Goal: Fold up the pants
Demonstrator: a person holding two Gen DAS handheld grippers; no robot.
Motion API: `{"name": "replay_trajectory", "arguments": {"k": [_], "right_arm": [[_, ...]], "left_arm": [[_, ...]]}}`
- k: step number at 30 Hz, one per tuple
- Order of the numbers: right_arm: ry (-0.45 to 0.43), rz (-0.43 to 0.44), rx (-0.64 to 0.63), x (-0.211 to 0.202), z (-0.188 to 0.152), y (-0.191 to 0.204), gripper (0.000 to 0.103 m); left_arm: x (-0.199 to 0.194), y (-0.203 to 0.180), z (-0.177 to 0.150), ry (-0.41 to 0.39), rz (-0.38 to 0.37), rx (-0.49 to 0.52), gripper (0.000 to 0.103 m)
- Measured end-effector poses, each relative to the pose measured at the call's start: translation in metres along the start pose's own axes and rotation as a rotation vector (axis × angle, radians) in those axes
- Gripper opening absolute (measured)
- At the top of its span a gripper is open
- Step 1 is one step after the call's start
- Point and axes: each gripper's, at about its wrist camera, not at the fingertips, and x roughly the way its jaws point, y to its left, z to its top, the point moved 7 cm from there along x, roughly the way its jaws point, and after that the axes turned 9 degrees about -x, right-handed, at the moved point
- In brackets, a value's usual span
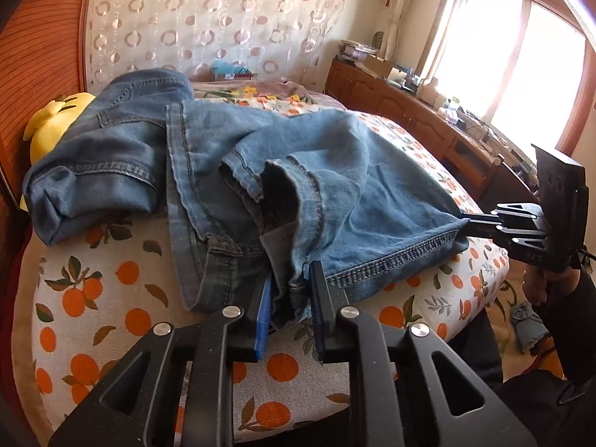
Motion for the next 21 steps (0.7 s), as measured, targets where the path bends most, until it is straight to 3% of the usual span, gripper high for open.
{"name": "replay_trajectory", "arguments": {"k": [9,11,12,17,21], "right_arm": [[-0.066,-0.027,0.002,-0.032,0.01,-0.001,0.02],[-0.081,-0.047,0.006,-0.036,0.014,-0.004,0.024],[-0.086,-0.055,0.008,-0.035,0.016,-0.004,0.026],[-0.09,-0.087,0.015,-0.007,0.019,-0.001,0.034],[-0.082,-0.114,0.003,0.023,0.019,0.003,0.039]], "left_arm": [[-0.015,0.018,0.014,-0.041,0.059,-0.027,0.035],[-0.016,0.022,0.02,-0.049,0.066,-0.034,0.043],[-0.016,0.023,0.024,-0.055,0.07,-0.035,0.049],[-0.009,0.018,0.042,-0.075,0.077,0.003,0.059],[0.001,0.013,0.059,-0.097,0.094,0.042,0.06]]}}
